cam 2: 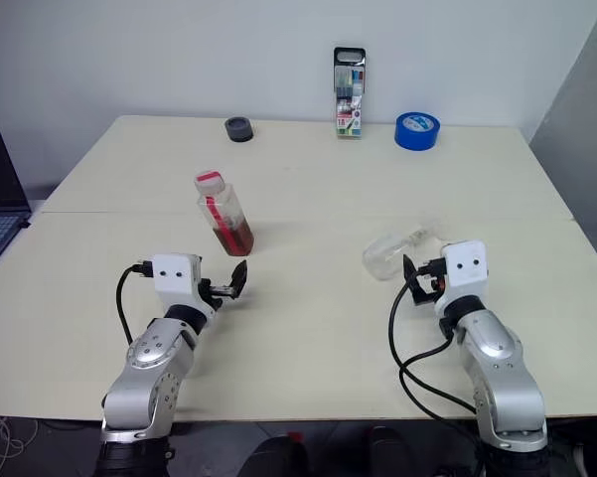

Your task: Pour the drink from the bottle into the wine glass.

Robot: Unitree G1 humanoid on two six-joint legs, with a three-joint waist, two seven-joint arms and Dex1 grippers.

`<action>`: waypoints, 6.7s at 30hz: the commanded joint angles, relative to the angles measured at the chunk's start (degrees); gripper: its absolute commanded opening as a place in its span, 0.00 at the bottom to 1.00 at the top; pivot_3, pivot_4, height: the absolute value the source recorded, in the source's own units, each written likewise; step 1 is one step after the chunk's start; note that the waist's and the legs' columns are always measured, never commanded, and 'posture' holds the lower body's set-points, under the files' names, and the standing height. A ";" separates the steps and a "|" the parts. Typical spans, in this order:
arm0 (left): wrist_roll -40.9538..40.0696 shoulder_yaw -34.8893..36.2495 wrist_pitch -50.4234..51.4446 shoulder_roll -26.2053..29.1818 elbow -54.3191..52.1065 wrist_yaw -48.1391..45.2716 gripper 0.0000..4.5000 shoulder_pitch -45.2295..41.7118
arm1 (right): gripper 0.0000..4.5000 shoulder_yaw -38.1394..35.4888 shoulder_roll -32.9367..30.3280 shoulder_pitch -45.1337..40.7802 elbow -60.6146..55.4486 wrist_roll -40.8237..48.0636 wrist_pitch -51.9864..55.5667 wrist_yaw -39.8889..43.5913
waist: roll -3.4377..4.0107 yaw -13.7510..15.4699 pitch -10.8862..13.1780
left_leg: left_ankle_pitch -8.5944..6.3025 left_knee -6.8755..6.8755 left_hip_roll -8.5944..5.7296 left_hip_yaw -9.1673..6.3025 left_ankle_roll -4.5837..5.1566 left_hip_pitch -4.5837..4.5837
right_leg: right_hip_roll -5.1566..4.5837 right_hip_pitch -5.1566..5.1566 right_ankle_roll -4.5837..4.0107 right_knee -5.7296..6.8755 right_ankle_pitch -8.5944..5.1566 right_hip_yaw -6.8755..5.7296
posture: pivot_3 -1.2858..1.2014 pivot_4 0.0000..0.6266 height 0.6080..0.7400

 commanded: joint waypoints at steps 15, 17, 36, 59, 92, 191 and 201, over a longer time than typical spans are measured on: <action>-0.53 1.28 -1.10 0.08 -1.52 0.14 0.99 -2.24 | 1.00 -1.06 -0.62 -2.13 -0.10 0.55 -1.67 -0.16 | 0.00 0.00 0.00 | 0.00 0.00 0.00 0.00 0.00 0.00 | 0.00 0.00 0.00 0.00 0.00 0.00 | 0.52 0.24 1.00; -0.58 1.41 -1.11 0.00 -1.53 0.12 0.99 -2.39 | 1.00 -1.07 -0.72 -2.27 -0.02 0.58 -1.77 -0.08 | 0.00 0.00 0.00 | 0.00 0.00 0.00 0.00 0.00 0.00 | 0.00 0.00 0.00 0.00 0.00 0.00 | 0.52 0.24 1.00; -0.04 1.66 -2.48 -0.25 1.77 0.34 0.99 -7.87 | 1.00 -2.53 -10.81 -21.26 -2.31 23.25 10.00 18.81 | 0.04 0.00 0.06 | -0.01 0.00 0.00 -0.05 0.02 -0.06 | 0.00 -0.01 0.00 -0.03 0.00 -0.06 | 0.52 0.24 1.00; 1.09 1.43 -4.03 2.33 9.56 -0.98 0.99 -17.83 | 1.00 0.71 -13.26 -28.93 0.76 30.62 12.36 21.88 | 0.03 0.09 0.06 | 0.00 0.06 0.00 -0.13 0.01 -0.16 | -0.02 -0.04 -0.01 -0.07 0.01 -0.14 | 0.52 0.24 1.00; 1.96 1.97 -14.34 3.52 26.93 -1.27 0.73 -25.99 | 1.00 1.15 -12.92 -29.21 0.00 31.40 13.09 18.68 | 0.03 0.10 0.06 | 0.01 0.06 0.00 -0.16 -0.02 -0.21 | -0.04 -0.08 -0.01 -0.09 0.01 -0.18 | 0.52 0.24 1.00; -16.83 -11.29 5.91 9.05 7.92 -41.66 0.40 -35.33 | 0.43 3.68 -6.52 -37.55 3.40 30.79 18.01 9.56 | 0.16 -0.17 0.17 | 0.03 0.03 -0.01 -0.18 -0.04 -0.30 | -0.04 -0.13 -0.01 -0.21 0.00 -0.20 | 0.52 0.24 1.00; -27.26 -9.74 10.32 16.06 -0.43 -54.47 0.40 -31.86 | 0.43 2.81 -15.35 -39.75 4.90 39.83 19.39 25.74 | 0.23 -0.17 0.26 | 0.02 0.03 -0.01 -0.19 -0.02 -0.30 | -0.04 -0.13 -0.01 -0.25 0.00 -0.21 | 0.52 0.24 1.00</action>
